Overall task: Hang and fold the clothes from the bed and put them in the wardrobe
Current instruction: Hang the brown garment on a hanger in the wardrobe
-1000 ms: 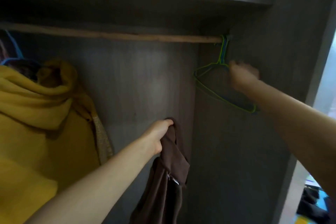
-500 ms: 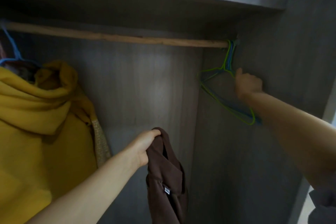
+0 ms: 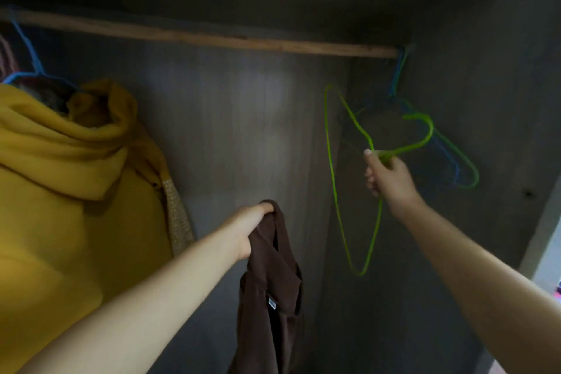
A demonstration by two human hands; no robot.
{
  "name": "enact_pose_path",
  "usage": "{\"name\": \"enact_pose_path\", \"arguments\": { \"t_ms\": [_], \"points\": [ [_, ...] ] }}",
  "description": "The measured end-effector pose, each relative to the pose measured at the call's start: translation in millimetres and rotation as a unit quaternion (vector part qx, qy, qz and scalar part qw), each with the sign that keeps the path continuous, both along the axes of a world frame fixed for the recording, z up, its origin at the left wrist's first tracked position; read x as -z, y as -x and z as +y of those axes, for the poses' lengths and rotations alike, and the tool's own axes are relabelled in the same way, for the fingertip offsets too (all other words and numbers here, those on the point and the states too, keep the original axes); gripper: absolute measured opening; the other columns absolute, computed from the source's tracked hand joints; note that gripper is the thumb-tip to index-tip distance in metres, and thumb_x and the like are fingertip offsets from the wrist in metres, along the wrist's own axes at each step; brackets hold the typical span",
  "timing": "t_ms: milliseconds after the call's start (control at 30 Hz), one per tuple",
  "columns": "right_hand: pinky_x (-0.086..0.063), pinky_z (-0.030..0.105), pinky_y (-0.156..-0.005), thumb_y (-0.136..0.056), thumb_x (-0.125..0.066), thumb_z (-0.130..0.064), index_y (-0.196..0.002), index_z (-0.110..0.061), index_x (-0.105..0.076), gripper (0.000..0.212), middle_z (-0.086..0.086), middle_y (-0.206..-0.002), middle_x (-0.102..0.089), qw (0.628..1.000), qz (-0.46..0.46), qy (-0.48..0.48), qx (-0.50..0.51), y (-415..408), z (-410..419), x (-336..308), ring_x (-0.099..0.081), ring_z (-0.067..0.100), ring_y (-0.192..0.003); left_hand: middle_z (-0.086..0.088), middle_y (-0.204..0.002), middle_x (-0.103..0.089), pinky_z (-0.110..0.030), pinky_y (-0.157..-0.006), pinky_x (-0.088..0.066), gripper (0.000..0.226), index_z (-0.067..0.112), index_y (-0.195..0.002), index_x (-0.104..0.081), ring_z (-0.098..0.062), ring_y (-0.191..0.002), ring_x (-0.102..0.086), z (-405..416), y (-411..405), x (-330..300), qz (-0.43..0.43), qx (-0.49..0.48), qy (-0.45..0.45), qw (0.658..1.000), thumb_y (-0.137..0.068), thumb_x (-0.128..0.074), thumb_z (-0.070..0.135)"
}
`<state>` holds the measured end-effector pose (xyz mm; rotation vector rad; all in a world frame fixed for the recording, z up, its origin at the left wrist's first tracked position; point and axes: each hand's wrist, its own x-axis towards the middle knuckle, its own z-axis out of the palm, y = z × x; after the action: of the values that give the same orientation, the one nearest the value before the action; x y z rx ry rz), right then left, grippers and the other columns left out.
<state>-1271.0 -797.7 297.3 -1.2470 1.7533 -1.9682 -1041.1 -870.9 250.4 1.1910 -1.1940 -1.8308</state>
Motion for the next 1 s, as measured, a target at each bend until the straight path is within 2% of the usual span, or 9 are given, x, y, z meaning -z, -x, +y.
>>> {"name": "enact_pose_path", "arguments": {
  "t_ms": [100,267,400,467,533,633,767,900,1000],
  "points": [
    [-0.013,0.01,-0.037,-0.101,-0.046,-0.032,-0.082,-0.014,-0.059,0.029,-0.01,-0.045,-0.021,0.983,-0.158,0.06,-0.075,-31.4,16.9,15.5,-0.019,0.002,-0.032,-0.017,-0.093,-0.066,-0.043,-0.091,-0.05,0.03,0.002,-0.098,-0.064,-0.03,-0.085,-0.061,1.8,-9.4,12.3,-0.036,0.008,-0.013,0.999,-0.092,-0.06,0.031],
    [-0.013,0.011,-0.034,-0.1,-0.039,-0.042,-0.066,-0.02,-0.058,0.045,-0.011,-0.044,-0.017,0.908,-0.288,0.235,-0.195,-78.8,61.2,19.5,-0.012,0.002,-0.035,-0.008,-0.081,-0.066,-0.034,-0.076,-0.052,0.033,0.006,-0.091,-0.061,-0.023,-0.076,-0.062,-1.2,-18.1,36.6,-0.077,-0.005,-0.016,0.997,-0.094,-0.056,0.038],
    [-0.012,0.012,-0.035,-0.095,-0.04,-0.049,-0.061,-0.023,-0.058,0.046,-0.011,-0.046,-0.014,0.881,-0.306,0.272,-0.239,-111.0,72.4,31.7,-0.007,0.006,-0.04,-0.014,-0.106,-0.064,-0.039,-0.092,-0.049,0.036,0.007,-0.106,-0.06,-0.029,-0.105,-0.061,-0.5,-27.8,42.4,-0.146,0.011,0.049,0.988,-0.093,-0.057,0.04],
    [-0.013,0.011,-0.037,-0.091,-0.042,-0.052,-0.06,-0.022,-0.06,0.047,-0.009,-0.047,-0.012,0.883,-0.294,0.268,-0.251,-122.4,70.2,43.6,-0.008,0.006,-0.039,-0.018,-0.102,-0.066,-0.041,-0.093,-0.05,0.034,0.003,-0.107,-0.061,-0.03,-0.097,-0.063,-0.7,-34.9,39.2,-0.158,0.033,0.064,0.985,-0.094,-0.056,0.035],
    [-0.016,0.008,-0.04,-0.086,-0.049,-0.057,-0.058,-0.021,-0.059,0.047,-0.012,-0.045,-0.015,0.886,-0.272,0.258,-0.274,-133.7,64.6,58.1,-0.013,0.003,-0.036,-0.015,-0.09,-0.066,-0.037,-0.082,-0.052,0.025,0.007,-0.105,-0.059,-0.028,-0.084,-0.064,-1.4,-41.4,29.9,-0.17,0.05,0.083,0.981,-0.095,-0.056,0.03],
    [-0.016,0.01,-0.044,-0.079,-0.057,-0.068,-0.05,-0.016,-0.047,0.06,-0.015,-0.041,-0.026,0.917,-0.196,0.21,-0.276,-150.6,51.9,85.2,-0.019,0.004,-0.035,-0.015,-0.077,-0.063,-0.036,-0.076,-0.05,0.018,0.008,-0.098,-0.059,-0.027,-0.069,-0.062,-3.6,-51.9,6.8,-0.162,0.059,0.085,0.981,-0.095,-0.055,0.026],
    [-0.017,0.015,-0.042,-0.091,-0.041,-0.06,-0.047,-0.021,-0.045,0.06,-0.008,-0.042,-0.026,0.949,-0.116,0.065,-0.284,-157.5,39.7,111.5,-0.021,0.008,-0.037,-0.01,-0.049,-0.064,-0.026,-0.047,-0.052,0.03,0.006,-0.07,-0.061,-0.018,-0.039,-0.061,-13.9,-76.1,-22.8,-0.115,0.038,0.071,0.99,-0.094,-0.055,0.023],
    [-0.013,0.02,-0.041,-0.092,-0.037,-0.047,-0.055,-0.018,-0.051,0.05,-0.004,-0.042,-0.024,0.938,0.009,-0.095,-0.332,-138.1,44.0,97.5,-0.019,0.01,-0.037,-0.004,-0.044,-0.061,-0.023,-0.04,-0.049,0.023,0.012,-0.07,-0.055,-0.016,-0.034,-0.058,-38.2,-107.0,-25.4,-0.102,-0.039,0.103,0.989,-0.093,-0.056,0.015],
    [-0.013,0.018,-0.041,-0.101,-0.035,-0.04,-0.059,-0.011,-0.049,0.053,-0.001,-0.044,-0.019,0.909,0.092,-0.242,-0.327,-116.4,53.0,70.6,-0.014,0.011,-0.04,-0.001,-0.042,-0.06,-0.017,-0.034,-0.044,0.02,0.013,-0.072,-0.055,-0.012,-0.032,-0.056,-53.7,-126.6,-3.5,-0.134,-0.044,0.114,0.983,-0.092,-0.055,0.008]
  ]
}}
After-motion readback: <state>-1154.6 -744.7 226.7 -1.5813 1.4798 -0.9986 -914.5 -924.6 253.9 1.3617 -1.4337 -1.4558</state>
